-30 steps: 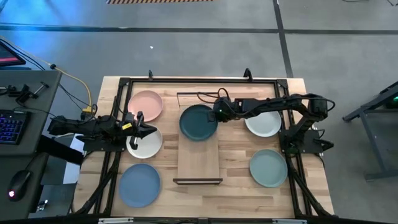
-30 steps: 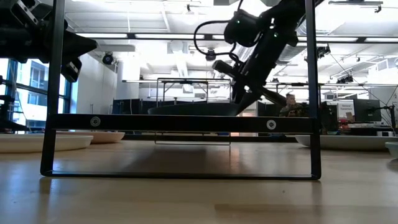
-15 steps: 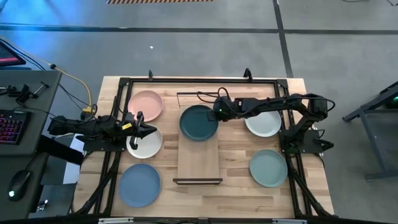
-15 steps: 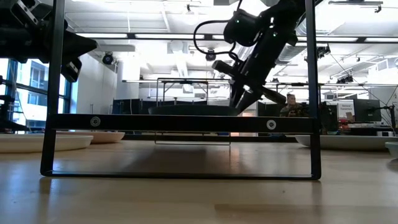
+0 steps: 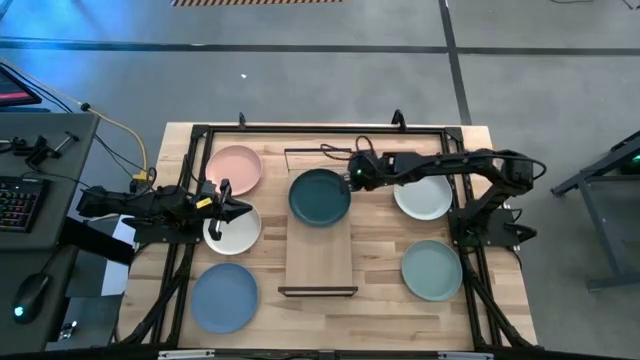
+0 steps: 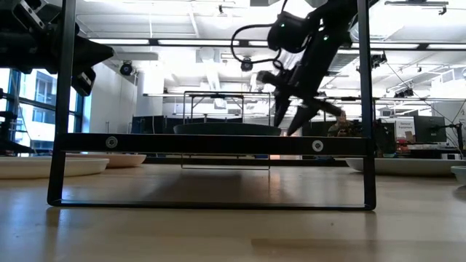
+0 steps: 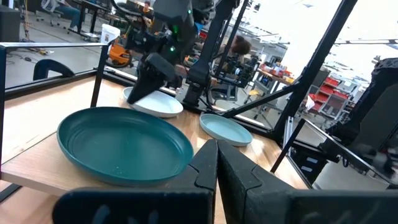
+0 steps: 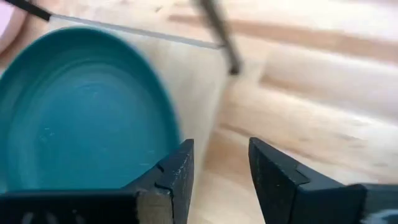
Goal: Place and stack plates onto a shelf
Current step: Put the pink plate on the shelf
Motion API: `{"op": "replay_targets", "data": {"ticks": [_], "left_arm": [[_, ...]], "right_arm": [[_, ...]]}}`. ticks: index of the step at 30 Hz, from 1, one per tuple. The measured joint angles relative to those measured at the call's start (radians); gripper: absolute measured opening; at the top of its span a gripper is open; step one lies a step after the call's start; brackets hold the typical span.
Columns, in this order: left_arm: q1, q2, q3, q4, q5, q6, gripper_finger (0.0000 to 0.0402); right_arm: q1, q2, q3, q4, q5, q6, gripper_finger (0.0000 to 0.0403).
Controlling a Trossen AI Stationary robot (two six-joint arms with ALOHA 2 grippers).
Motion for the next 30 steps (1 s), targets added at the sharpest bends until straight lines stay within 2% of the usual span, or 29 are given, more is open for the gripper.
{"op": "replay_targets", "data": {"ticks": [8,12,17,21,24,27,30], "left_arm": [[0.000,0.000,0.000,0.000,0.000,0.000,0.0000],[0.000,0.000,0.000,0.000,0.000,0.000,0.0000],[0.000,0.000,0.000,0.000,0.000,0.000,0.0000],[0.000,0.000,0.000,0.000,0.000,0.000,0.0000],[0.000,0.000,0.000,0.000,0.000,0.000,0.0000],[0.000,0.000,0.000,0.000,0.000,0.000,0.0000],[0.000,0.000,0.000,0.001,0.000,-0.001,0.0000]], "right_arm": [[-0.047,-0.179,-0.028,-0.254,0.056,-0.215,0.0134],[-0.048,-0.295,-0.117,-0.246,0.012,-0.258,0.0134],[-0.028,-0.483,-0.296,-0.058,-0.070,-0.242,0.0134],[0.003,-0.655,-0.446,0.228,-0.133,-0.239,0.0134],[0.034,-0.759,-0.530,0.468,-0.141,-0.258,0.0134],[0.058,-0.818,-0.577,0.599,-0.142,-0.353,0.0134],[0.076,-0.845,-0.591,0.631,-0.142,-0.477,0.0134]]}}
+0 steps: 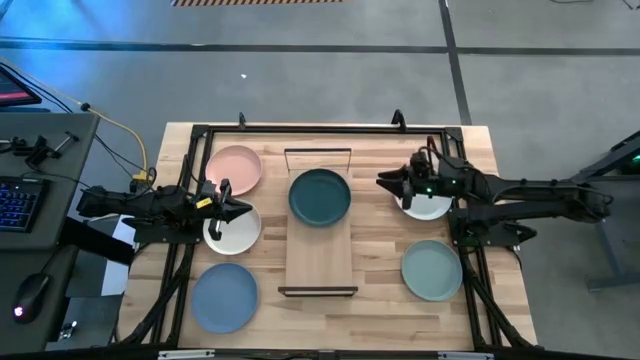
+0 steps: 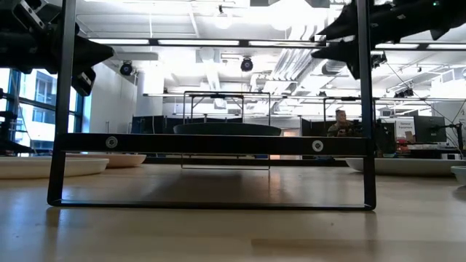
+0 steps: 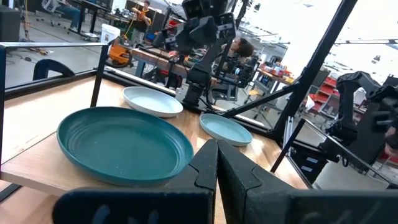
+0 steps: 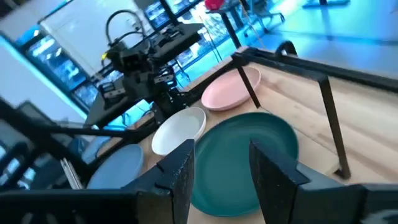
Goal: Place and stack plates onto a shelf
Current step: Put the pink plate on the shelf
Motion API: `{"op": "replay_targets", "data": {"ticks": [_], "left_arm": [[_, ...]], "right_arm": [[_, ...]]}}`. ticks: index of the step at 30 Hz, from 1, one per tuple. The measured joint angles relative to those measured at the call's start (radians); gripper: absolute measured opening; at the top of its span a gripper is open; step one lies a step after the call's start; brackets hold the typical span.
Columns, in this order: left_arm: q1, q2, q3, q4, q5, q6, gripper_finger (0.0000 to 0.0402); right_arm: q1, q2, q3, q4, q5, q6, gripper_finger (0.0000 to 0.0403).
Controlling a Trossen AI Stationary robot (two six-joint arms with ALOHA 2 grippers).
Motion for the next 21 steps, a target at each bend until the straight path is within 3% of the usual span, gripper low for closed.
{"op": "replay_targets", "data": {"ticks": [10,12,15,17,21], "left_arm": [[0.000,0.000,0.000,0.200,-0.011,-0.043,0.0000],[0.000,0.000,0.000,0.295,-0.088,-0.078,0.0000],[0.001,0.010,0.002,0.437,-0.332,-0.150,0.0000],[0.002,0.029,0.023,0.428,-0.437,-0.208,0.0000],[0.023,0.123,0.115,0.280,-0.457,-0.306,0.0016]], "right_arm": [[0.005,-0.004,0.000,0.008,0.000,-0.035,0.0134],[0.005,-0.004,0.000,0.008,0.000,-0.029,0.0134],[0.005,-0.003,0.000,0.009,0.001,0.007,0.0134],[0.005,-0.002,0.000,0.009,0.015,0.016,0.0134],[0.004,-0.002,-0.001,0.010,0.062,0.019,0.0134]]}}
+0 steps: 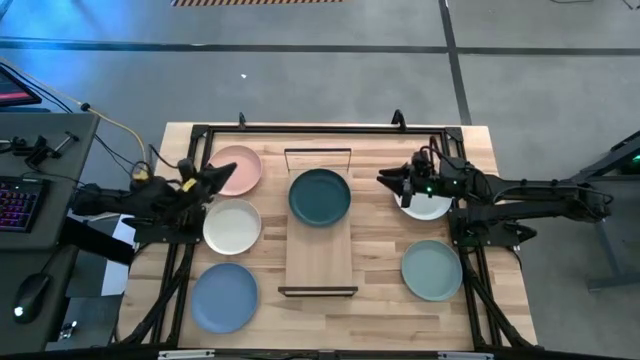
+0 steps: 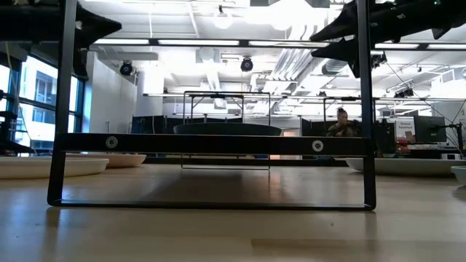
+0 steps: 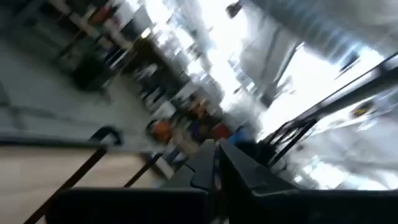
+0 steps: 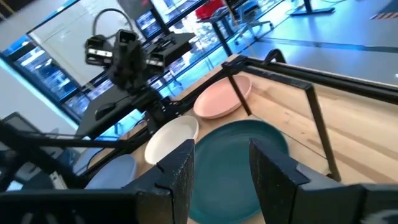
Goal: Place and stack plates onto a shelf
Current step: Put the pink plate on the shelf
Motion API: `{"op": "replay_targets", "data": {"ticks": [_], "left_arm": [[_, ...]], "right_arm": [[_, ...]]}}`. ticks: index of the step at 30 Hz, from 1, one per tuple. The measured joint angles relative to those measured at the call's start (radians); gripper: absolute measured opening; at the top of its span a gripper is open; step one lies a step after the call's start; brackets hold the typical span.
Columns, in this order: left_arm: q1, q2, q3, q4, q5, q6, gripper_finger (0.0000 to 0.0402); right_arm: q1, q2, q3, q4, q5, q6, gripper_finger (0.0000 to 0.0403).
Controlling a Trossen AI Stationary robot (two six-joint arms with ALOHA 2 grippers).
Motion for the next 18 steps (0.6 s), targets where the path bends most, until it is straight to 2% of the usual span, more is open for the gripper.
{"op": "replay_targets", "data": {"ticks": [6,9,14,18], "left_arm": [[0.052,0.199,0.225,-0.279,0.012,-0.060,0.0079],[0.086,0.283,0.348,-0.483,0.014,-0.064,0.0114],[0.158,0.380,0.502,-0.812,0.021,-0.183,0.0157],[0.219,0.433,0.545,-0.906,0.128,-0.245,0.0174]], "right_arm": [[0.000,0.000,0.000,0.001,0.038,0.018,0.0134],[0.000,0.000,0.000,0.001,0.038,0.018,0.0134],[0.000,0.000,0.000,0.000,0.038,0.018,0.0134],[0.000,0.000,0.000,-0.001,0.038,0.018,0.0134]]}}
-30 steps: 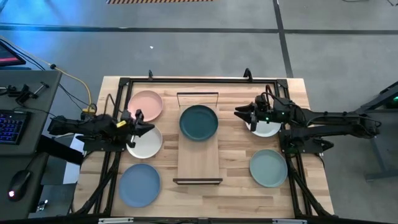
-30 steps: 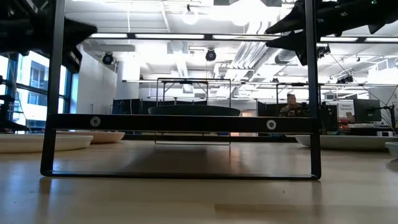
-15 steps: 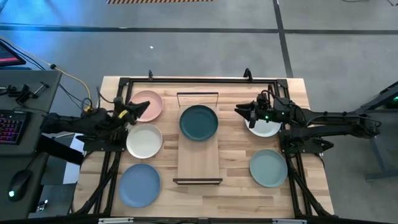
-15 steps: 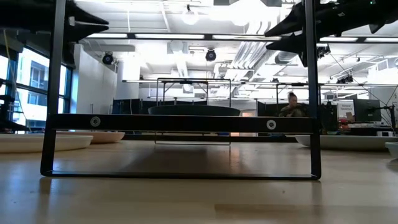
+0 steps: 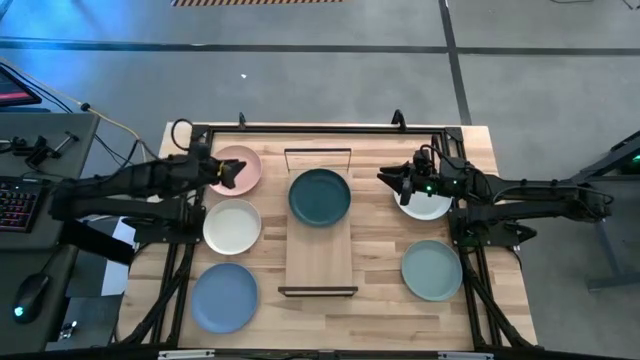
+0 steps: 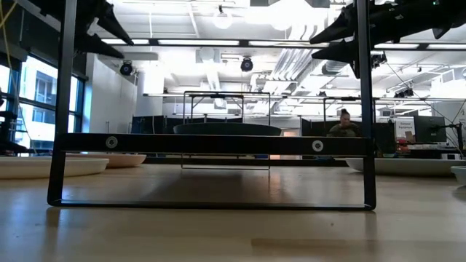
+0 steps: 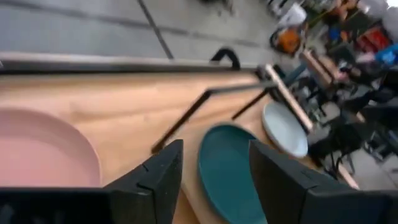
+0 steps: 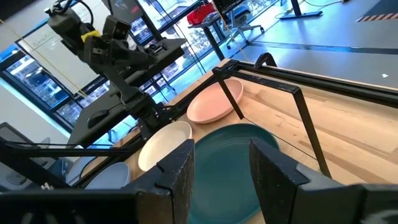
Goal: Place and stack plates onto a shelf
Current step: Put the pink plate on the shelf
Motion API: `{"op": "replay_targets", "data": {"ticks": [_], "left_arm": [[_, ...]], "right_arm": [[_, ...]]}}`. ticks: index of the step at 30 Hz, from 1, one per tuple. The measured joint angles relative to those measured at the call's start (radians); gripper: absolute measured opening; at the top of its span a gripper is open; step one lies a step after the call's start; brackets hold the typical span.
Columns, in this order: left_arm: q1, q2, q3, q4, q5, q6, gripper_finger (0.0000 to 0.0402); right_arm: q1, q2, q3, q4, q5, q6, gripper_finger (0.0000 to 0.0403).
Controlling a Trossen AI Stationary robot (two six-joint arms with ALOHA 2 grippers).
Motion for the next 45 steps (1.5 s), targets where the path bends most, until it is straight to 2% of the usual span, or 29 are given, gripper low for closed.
{"op": "replay_targets", "data": {"ticks": [4,7,15,20,30,45], "left_arm": [[0.051,0.060,0.000,-0.008,0.136,0.001,0.0177],[0.087,0.123,0.000,-0.073,0.209,0.007,0.0177],[0.179,0.330,0.000,-0.171,0.347,0.048,0.0177],[0.236,0.463,0.000,-0.176,0.352,0.140,0.0177],[0.318,0.681,0.000,-0.161,0.351,0.229,0.0177],[0.322,0.816,0.000,-0.123,0.338,0.278,0.0177]], "right_arm": [[0.000,0.000,0.000,-0.001,0.000,0.000,0.0134],[0.000,0.000,0.000,-0.001,0.000,0.000,0.0134],[0.000,0.000,0.000,-0.002,0.000,0.000,0.0134],[0.000,0.000,0.000,-0.002,0.000,0.000,0.0134],[0.000,0.000,0.000,-0.005,0.000,0.000,0.0134],[0.000,0.000,0.000,-0.010,0.000,0.000,0.0134]]}}
